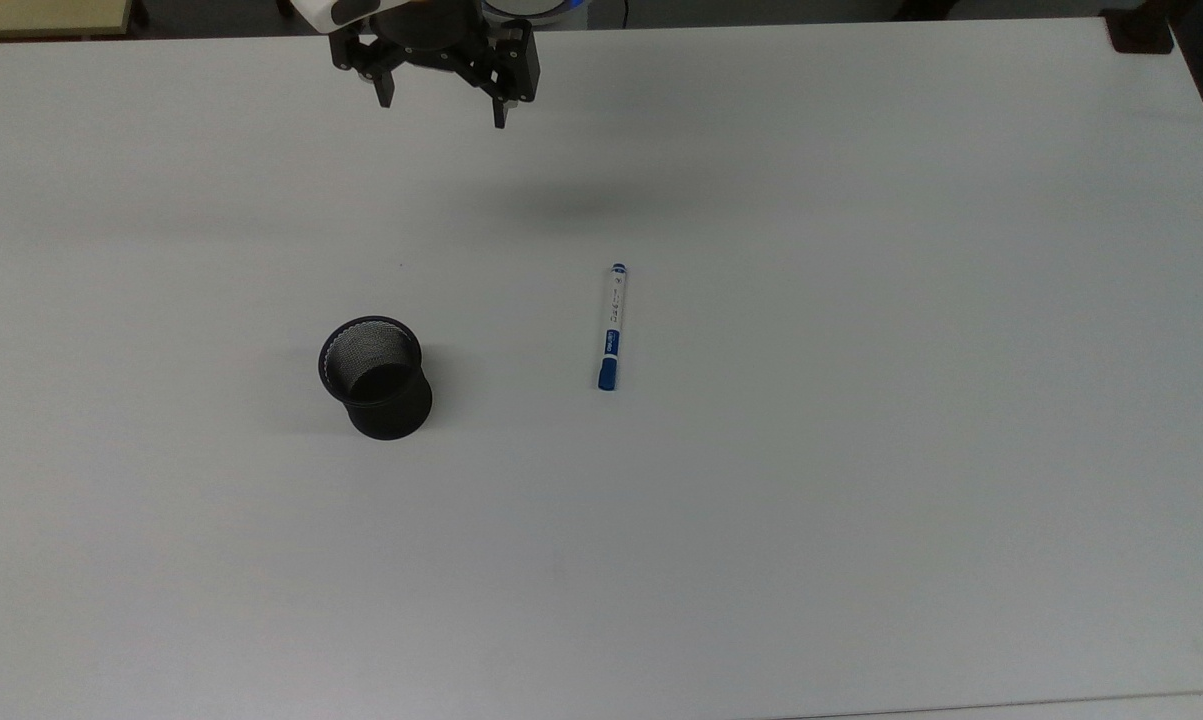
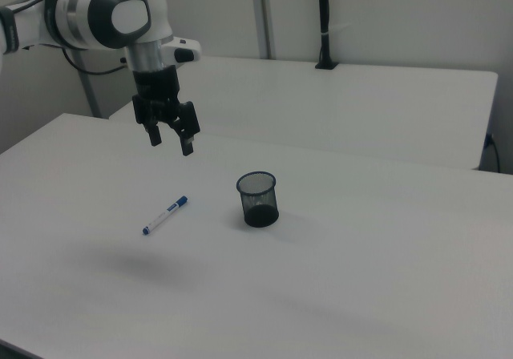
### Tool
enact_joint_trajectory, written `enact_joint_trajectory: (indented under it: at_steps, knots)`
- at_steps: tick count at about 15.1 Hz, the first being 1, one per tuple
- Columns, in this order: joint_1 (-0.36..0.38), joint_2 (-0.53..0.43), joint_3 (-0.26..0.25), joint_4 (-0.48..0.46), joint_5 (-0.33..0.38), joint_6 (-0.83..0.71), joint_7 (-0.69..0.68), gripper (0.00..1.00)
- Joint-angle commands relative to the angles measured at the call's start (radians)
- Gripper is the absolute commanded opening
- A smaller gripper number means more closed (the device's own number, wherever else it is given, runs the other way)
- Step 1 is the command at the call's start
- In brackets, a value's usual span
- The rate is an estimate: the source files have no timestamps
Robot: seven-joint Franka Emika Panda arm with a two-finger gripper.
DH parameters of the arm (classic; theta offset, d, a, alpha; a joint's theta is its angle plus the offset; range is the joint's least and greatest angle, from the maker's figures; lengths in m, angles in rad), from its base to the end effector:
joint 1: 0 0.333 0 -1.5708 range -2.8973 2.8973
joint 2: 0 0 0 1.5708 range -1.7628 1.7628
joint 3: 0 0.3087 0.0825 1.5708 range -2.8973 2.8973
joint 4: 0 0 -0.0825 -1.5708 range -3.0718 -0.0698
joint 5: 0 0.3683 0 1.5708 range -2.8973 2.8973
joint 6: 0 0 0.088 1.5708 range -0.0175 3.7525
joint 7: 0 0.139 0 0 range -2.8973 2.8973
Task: Insert the marker
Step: 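Move the gripper down toward the white blue-capped marker, then lower the gripper onto the marker and close it around the marker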
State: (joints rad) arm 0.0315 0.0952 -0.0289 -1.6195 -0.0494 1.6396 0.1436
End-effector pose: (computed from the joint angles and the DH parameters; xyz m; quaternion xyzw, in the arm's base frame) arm 0.5651 -0.0045 0.5163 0.9967 -0.0677 -0.0355 0.0286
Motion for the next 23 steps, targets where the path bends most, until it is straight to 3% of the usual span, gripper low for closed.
enact_joint_trajectory:
  at_steps: [1, 7, 12, 23]
  knots:
    - [0.007, 0.008, -0.013, 0.006, 0.019, -0.001, -0.053, 1.00]
    - [0.016, 0.079, -0.011, 0.020, 0.025, 0.041, -0.085, 1.00]
    - [0.059, 0.162, -0.009, 0.020, 0.065, 0.175, -0.075, 1.00]
    - [0.143, 0.348, 0.000, 0.018, 0.040, 0.393, 0.123, 1.00]
